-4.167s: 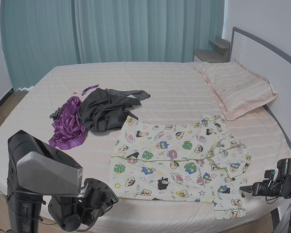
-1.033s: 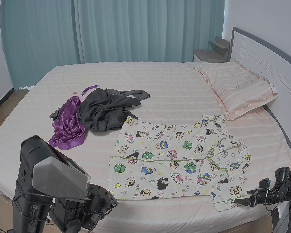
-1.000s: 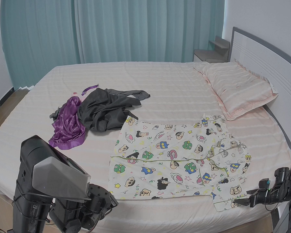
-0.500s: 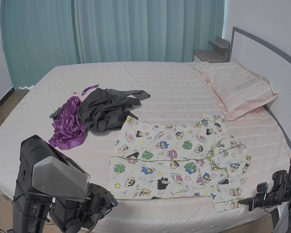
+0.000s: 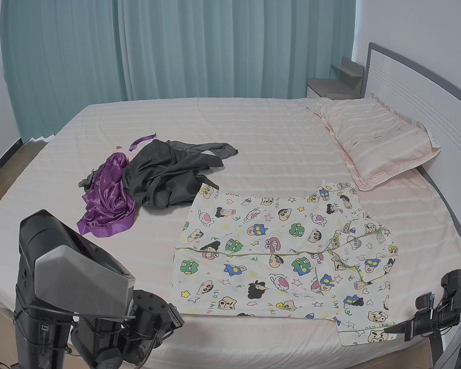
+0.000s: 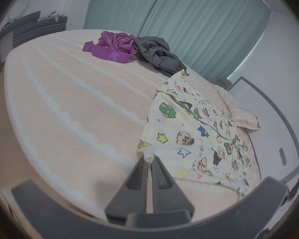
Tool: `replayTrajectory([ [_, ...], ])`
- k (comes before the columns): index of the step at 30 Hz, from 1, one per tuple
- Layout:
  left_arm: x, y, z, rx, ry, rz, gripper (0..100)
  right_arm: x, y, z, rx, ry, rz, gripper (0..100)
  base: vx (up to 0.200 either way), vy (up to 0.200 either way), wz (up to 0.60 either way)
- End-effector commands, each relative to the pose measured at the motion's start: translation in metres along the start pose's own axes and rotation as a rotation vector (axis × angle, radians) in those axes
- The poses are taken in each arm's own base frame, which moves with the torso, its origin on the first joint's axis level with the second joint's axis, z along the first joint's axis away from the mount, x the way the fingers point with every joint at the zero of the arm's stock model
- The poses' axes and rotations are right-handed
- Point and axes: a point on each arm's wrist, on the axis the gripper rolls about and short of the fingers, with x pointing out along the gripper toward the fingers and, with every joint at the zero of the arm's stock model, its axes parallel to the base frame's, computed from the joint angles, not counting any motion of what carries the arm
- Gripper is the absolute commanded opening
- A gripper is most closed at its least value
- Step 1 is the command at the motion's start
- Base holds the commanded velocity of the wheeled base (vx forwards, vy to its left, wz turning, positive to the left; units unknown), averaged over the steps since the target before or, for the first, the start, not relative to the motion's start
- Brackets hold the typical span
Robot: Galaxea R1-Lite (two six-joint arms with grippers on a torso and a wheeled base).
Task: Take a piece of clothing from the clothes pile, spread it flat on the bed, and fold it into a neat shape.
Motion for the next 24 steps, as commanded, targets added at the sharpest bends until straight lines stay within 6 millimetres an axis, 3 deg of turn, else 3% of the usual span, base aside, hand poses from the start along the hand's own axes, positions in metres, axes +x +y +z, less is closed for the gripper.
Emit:
replayTrajectory([
  [1, -0.022, 0.006, 0.004, 0.042, 0.01, 0.007, 0, -0.017, 0.01, 0.001, -0.042, -0.035, -0.032, 0, 0.0, 0.0, 0.0],
  [9, -0.036, 0.01, -0.009, 0.17, 0.07, 0.009, 0, -0.029, 0.017, -0.008, -0.04, -0.003, -0.03, 0, 0.0, 0.0, 0.0],
  [24, -0.048, 0.012, -0.021, 0.245, 0.125, -0.002, 0, -0.039, 0.023, -0.024, -0.043, 0.05, 0.005, 0, 0.0, 0.0, 0.0],
])
